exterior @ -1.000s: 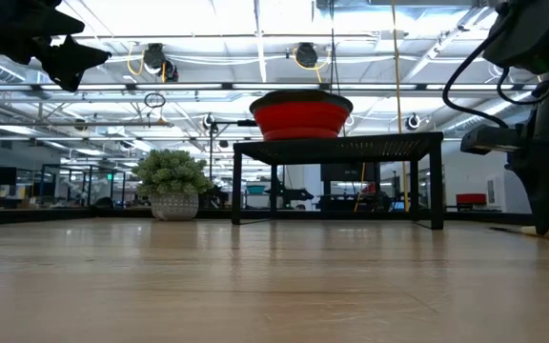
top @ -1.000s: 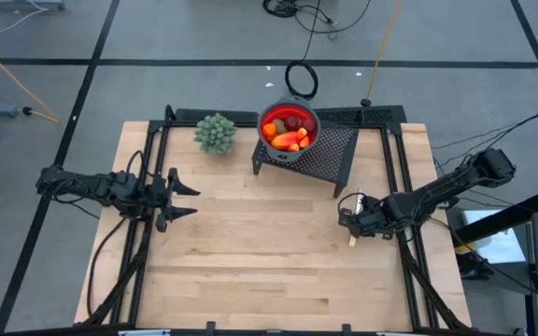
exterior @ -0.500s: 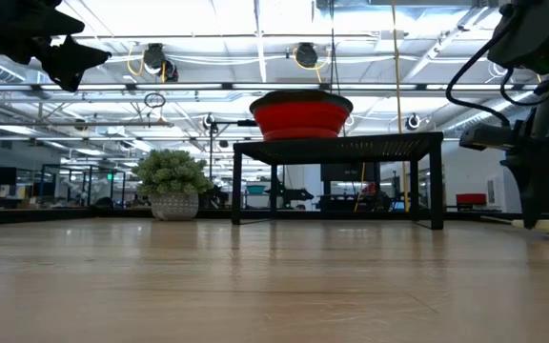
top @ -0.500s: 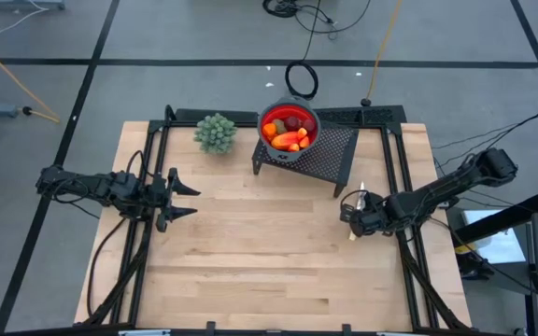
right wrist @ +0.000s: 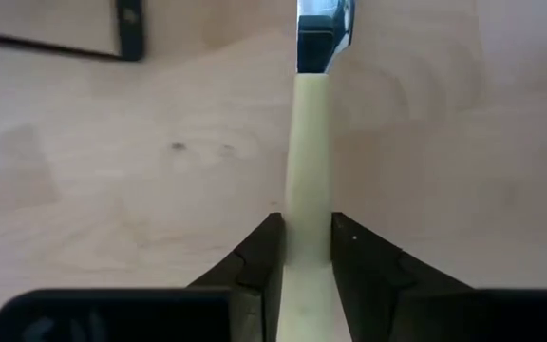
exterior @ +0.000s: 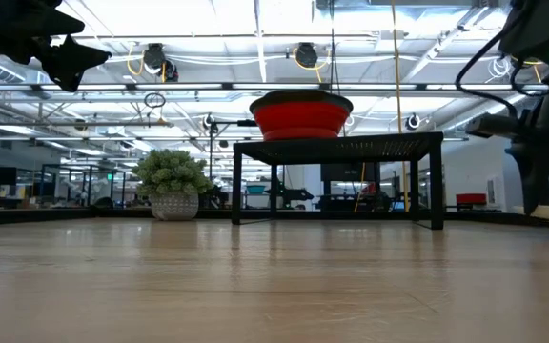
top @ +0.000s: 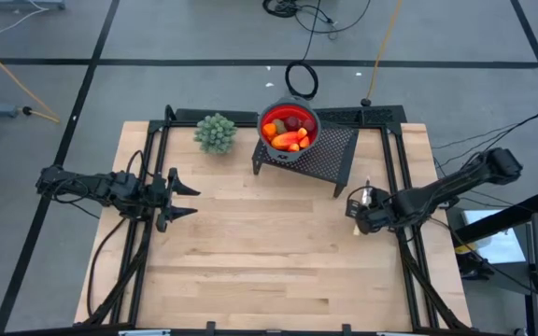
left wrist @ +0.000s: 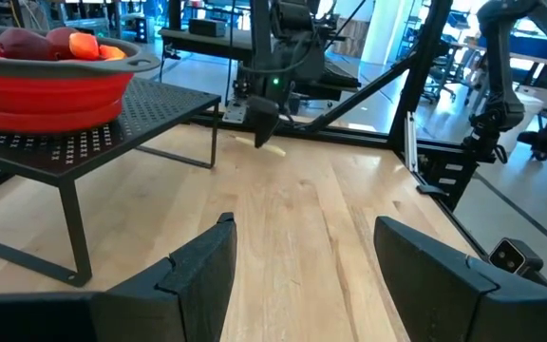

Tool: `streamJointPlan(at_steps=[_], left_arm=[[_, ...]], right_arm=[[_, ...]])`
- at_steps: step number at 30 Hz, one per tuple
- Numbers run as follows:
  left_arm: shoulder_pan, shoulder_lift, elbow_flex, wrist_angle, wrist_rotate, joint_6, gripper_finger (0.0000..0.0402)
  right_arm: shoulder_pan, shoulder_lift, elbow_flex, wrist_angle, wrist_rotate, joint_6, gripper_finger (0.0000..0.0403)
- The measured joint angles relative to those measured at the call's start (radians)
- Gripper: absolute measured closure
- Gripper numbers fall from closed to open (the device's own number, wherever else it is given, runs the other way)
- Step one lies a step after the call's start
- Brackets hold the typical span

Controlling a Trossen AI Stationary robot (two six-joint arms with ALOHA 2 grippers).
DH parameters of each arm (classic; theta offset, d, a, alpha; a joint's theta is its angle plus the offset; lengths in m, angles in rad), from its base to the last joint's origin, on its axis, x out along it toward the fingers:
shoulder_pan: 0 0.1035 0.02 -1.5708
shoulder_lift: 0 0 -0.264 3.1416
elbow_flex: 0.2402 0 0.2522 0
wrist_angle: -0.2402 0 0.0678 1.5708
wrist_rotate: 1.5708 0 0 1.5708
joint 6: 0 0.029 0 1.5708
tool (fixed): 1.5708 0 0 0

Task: Pick & Place Fruit
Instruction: Put the yellow table knife on the red shelf

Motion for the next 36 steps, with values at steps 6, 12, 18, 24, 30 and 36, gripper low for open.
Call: streamJointPlan(at_steps=[6, 12, 18, 24, 30, 36], left_arm=[[0.0, 0.0, 0.0, 0.001, 0.0, -0.001, 0.0151], [0.0, 0.0, 0.0, 0.034, 0.0, 0.013, 0.0151], [0.0, 0.0, 0.0, 0.039, 0.0, 0.01, 0.0151], [0.0, 0.0, 0.0, 0.045, 0.0, 0.006, 0.0151], [0.0, 0.0, 0.0, 0.045, 0.0, 0.002, 0.0151], [0.0, 0.0, 0.0, 0.045, 0.0, 0.0, 0.0151]], right_arm=[[0.0, -0.101, 0.001, -0.01, 0.115, -0.004, 0.0332], [0.0, -0.201, 0.002, -0.02, 0.228, -0.018, 0.0331], [0.0, -0.281, 0.002, -0.02, 0.324, -0.047, 0.0331], [-0.001, -0.349, 0.002, -0.01, 0.405, -0.084, 0.0332], [-0.001, -0.416, 0.002, 0.063, 0.495, -0.175, 0.0329], [-0.001, -0.481, 0.003, 0.207, 0.592, -0.332, 0.0335]])
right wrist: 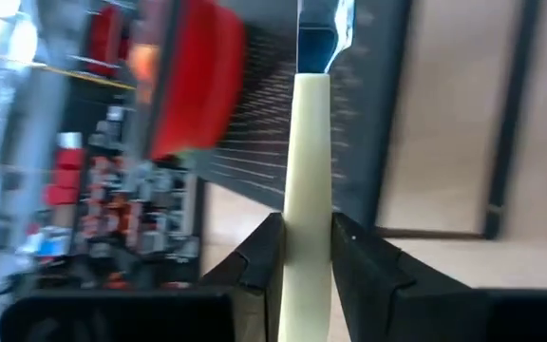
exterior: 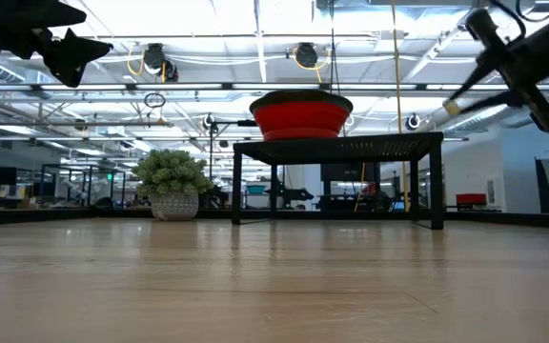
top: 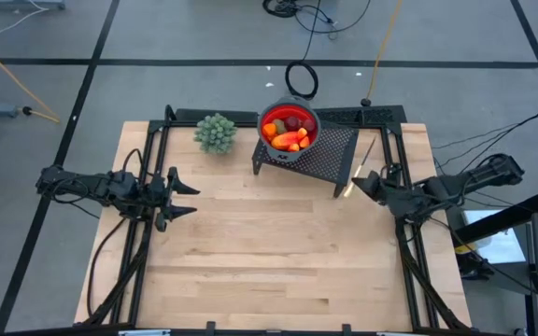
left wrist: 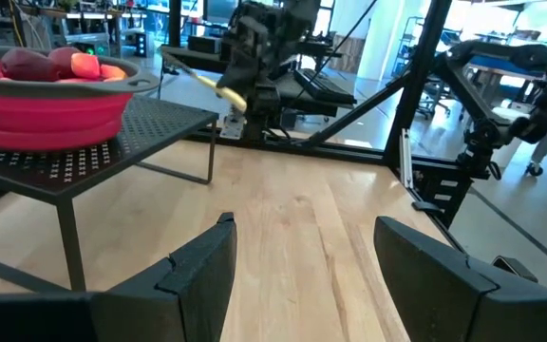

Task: Pick & Place Fruit
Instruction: Put the yellow table knife on the red shelf

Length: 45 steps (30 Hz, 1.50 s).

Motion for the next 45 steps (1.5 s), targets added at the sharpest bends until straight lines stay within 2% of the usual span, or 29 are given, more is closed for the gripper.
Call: streamJointPlan(at_steps=[5, 15, 21, 26, 31, 36, 45], left_arm=[[0.0, 0.0, 0.0, 0.002, 0.0, 0.0, 0.0151], [0.0, 0.0, 0.0, 0.008, 0.0, 0.001, 0.0151], [0.0, 0.0, 0.0, 0.008, 0.0, -0.003, 0.0151], [0.0, 0.0, 0.0, 0.008, 0.0, -0.004, 0.0151], [0.0, 0.0, 0.0, 0.008, 0.0, -0.005, 0.0151], [0.0, 0.0, 0.0, 0.008, 0.0, -0.004, 0.0151], [0.0, 0.0, 0.0, 0.007, 0.0, -0.005, 0.0151]], right_arm=[[-0.017, -0.04, 0.0, 0.159, 0.034, -0.176, 0.033], [-0.119, -0.049, 0.0, 0.487, 0.001, -0.574, 0.0332], [-0.182, -0.046, 0.0, 0.588, -0.082, -0.686, 0.0332], [-0.228, -0.034, 0.0, 0.633, -0.14, -0.717, 0.0332], [-0.27, -0.003, 0.024, 0.621, -0.21, -0.725, 0.0332], [-0.312, 0.058, 0.119, 0.595, -0.262, -0.795, 0.0332], [-0.392, 0.231, 0.409, 0.174, -0.372, -0.741, 0.0332]])
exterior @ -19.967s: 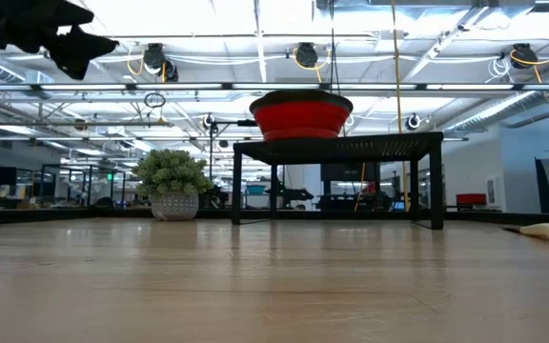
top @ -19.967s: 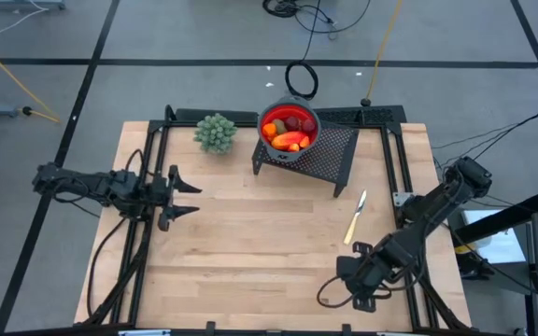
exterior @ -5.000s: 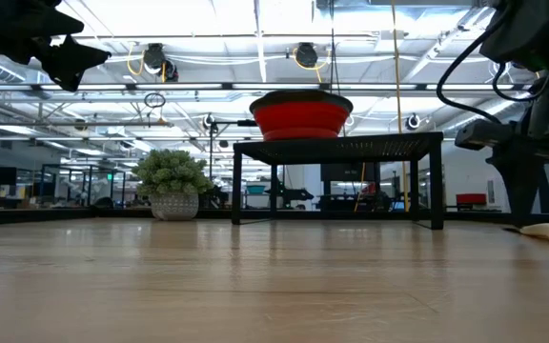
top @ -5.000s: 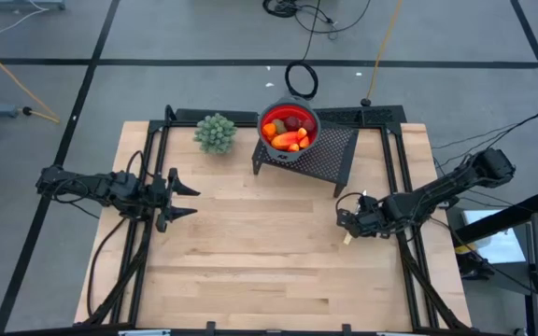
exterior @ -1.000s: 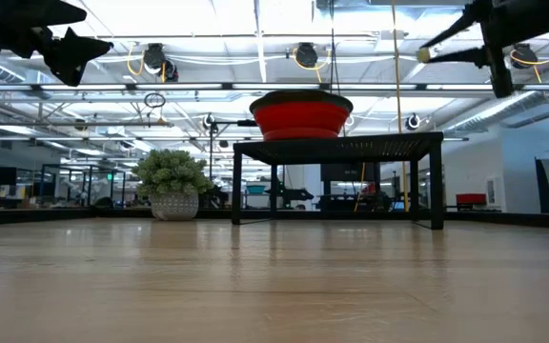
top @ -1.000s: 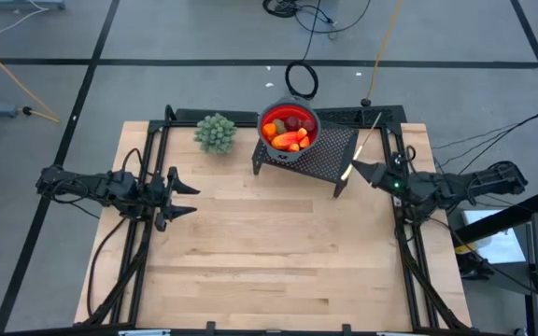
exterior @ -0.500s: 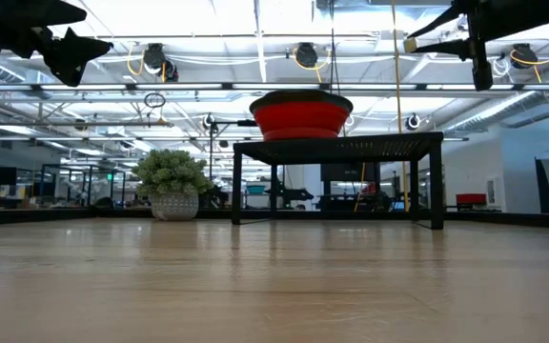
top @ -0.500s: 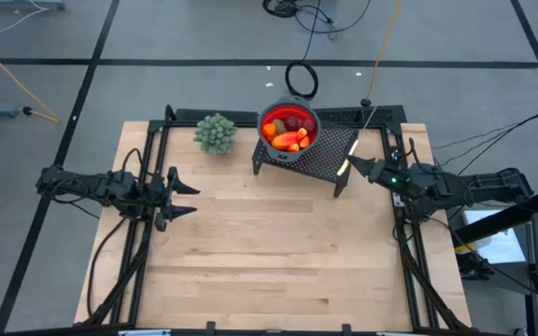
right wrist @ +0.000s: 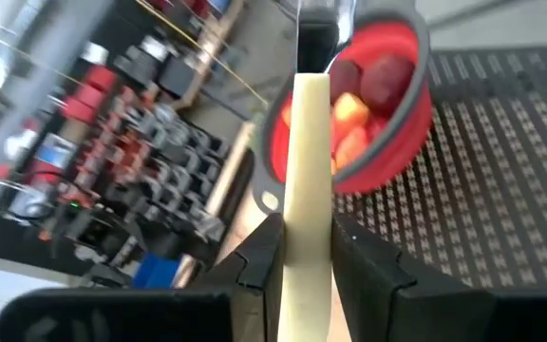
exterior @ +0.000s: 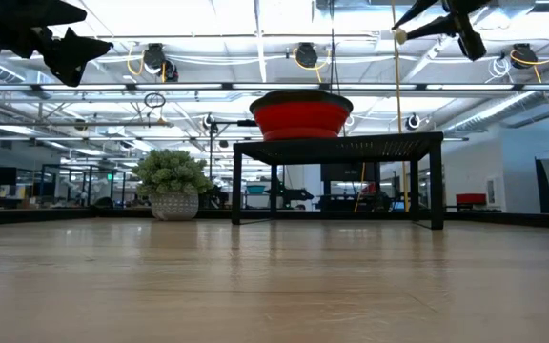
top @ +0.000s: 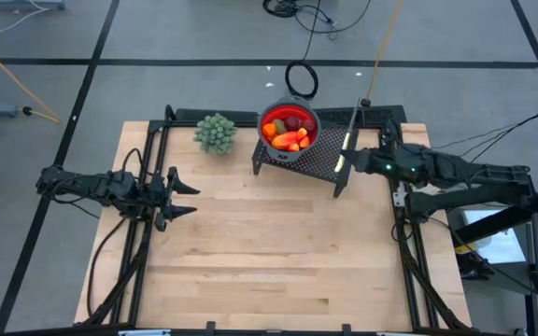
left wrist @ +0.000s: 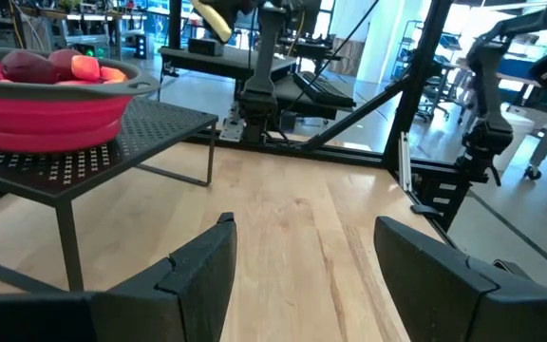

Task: Pick & Place Fruit
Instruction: Put the yellow table knife on the red shelf

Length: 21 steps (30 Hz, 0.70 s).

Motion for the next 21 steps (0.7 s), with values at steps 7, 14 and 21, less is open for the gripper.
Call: streamJointPlan(at_steps=[7, 14, 21], left_arm=[[0.0, 0.0, 0.0, 0.0, 0.0, -0.001, 0.0151], [0.0, 0.0, 0.0, 0.0, 0.0, -0.008, 0.0151], [0.0, 0.0, 0.0, 0.0, 0.0, -0.014, 0.0151]], right_arm=[[-0.077, 0.162, 0.174, -0.198, -0.107, 0.055, 0.0332], [-0.179, 0.282, 0.231, -0.39, -0.269, 0.173, 0.0332], [-0.265, 0.317, 0.231, -0.431, -0.335, 0.202, 0.0332]])
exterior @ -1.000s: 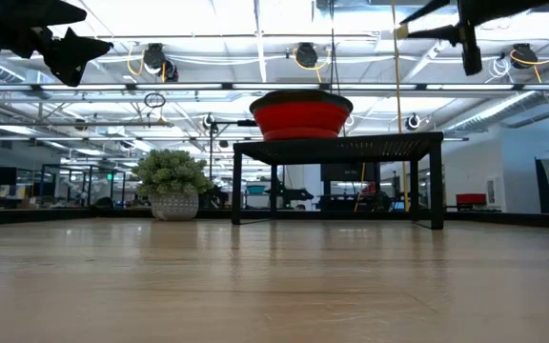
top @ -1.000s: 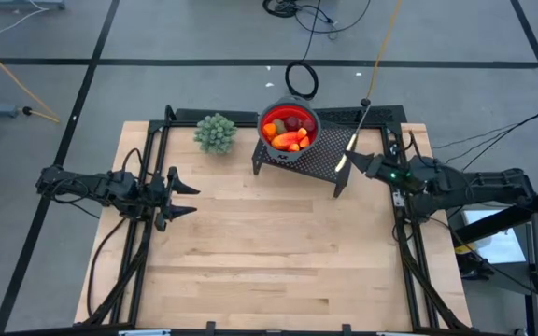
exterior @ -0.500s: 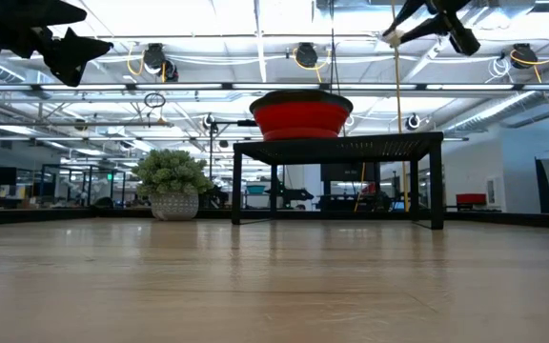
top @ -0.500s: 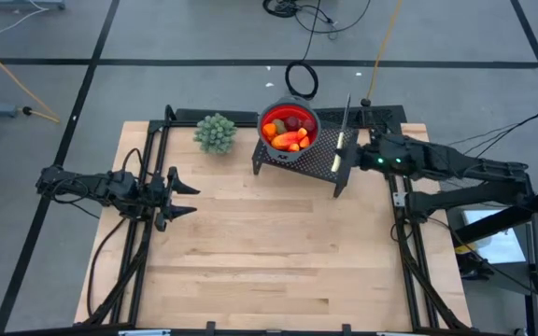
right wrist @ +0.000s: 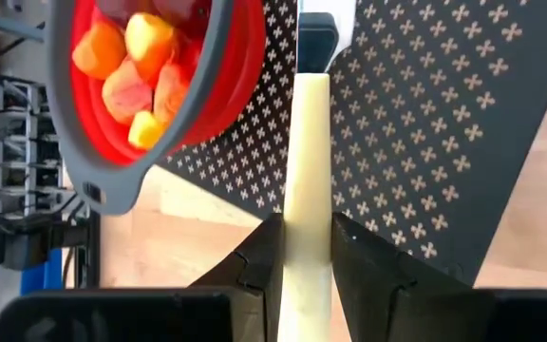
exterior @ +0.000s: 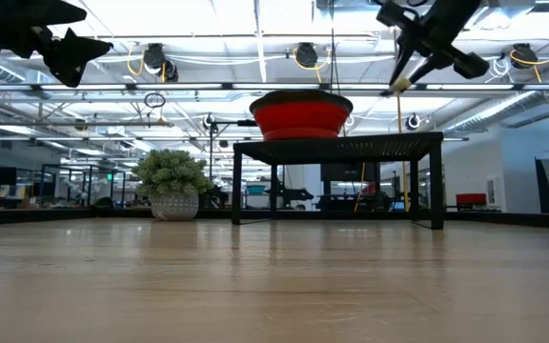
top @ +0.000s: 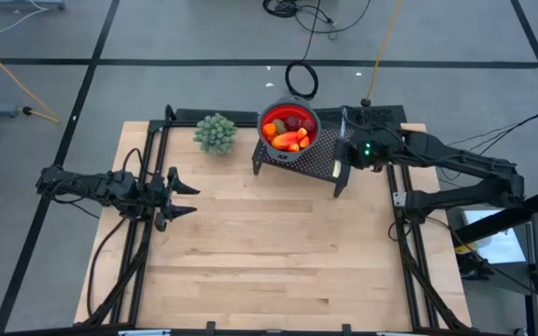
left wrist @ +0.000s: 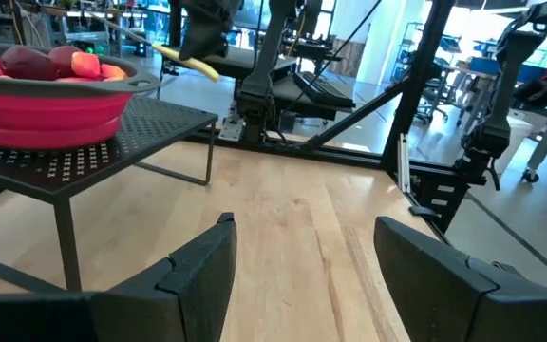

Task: Pick & Place Fruit
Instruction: Put the yellow table knife on the red shelf

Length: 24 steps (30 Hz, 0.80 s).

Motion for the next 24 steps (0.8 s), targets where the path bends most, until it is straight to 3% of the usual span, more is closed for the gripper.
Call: streamJointPlan(at_steps=[11, 24], left_arm=[[0.0, 0.0, 0.0, 0.0, 0.0, -0.009, 0.0151], [0.0, 0.0, 0.0, 0.0, 0.0, -0.009, 0.0151]], right_arm=[[-0.088, 0.104, 0.0, 0.011, -0.125, -0.029, 0.0332], [-0.147, 0.161, 0.0, 0.005, -0.131, -0.004, 0.0332]])
